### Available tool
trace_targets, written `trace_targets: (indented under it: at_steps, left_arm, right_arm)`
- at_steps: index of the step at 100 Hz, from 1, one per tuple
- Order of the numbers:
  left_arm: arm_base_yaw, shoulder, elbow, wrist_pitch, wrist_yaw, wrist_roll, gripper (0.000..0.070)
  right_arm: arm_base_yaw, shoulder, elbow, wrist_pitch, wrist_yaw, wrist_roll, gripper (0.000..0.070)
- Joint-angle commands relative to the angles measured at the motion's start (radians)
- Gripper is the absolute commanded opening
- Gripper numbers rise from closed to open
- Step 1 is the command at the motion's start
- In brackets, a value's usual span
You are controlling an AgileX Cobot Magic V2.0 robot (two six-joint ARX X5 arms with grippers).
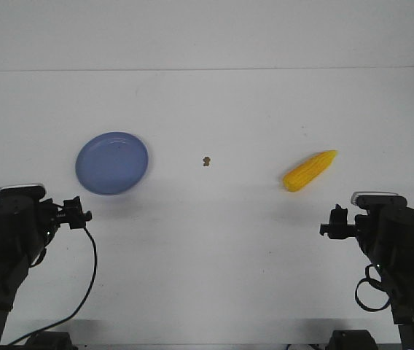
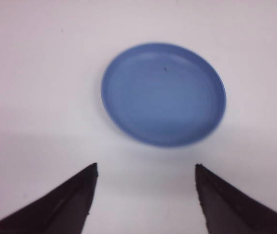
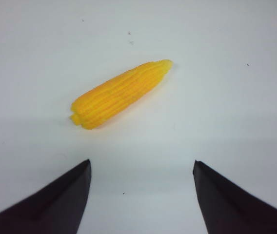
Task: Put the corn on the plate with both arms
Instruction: 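Open the left gripper and reach it toward the blue plate's rim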
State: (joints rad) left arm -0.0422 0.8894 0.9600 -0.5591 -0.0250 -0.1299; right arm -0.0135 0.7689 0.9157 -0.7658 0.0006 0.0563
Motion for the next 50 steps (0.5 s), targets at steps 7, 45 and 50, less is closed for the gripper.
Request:
trace_targets:
  at_steps: [7, 45, 50]
  left_arm:
    - [0.029, 0.163, 0.084, 0.014, -0.001, -0.027, 0.0469]
    - [0.159, 0.676, 0.449, 0.027, 0.05, -0.048, 0.0468]
    - [0.172, 0.727, 0.482, 0.026, 0.064, -0.048, 0.0468]
  right_arm:
    - [0.001, 0.004, 0.015, 0.018, -0.001, 0.0, 0.0444]
    - [0.001, 0.004, 0.015, 0.016, -0.001, 0.005, 0.0444]
    - [0.001, 0.004, 0.015, 0.016, -0.001, 0.008, 0.0444]
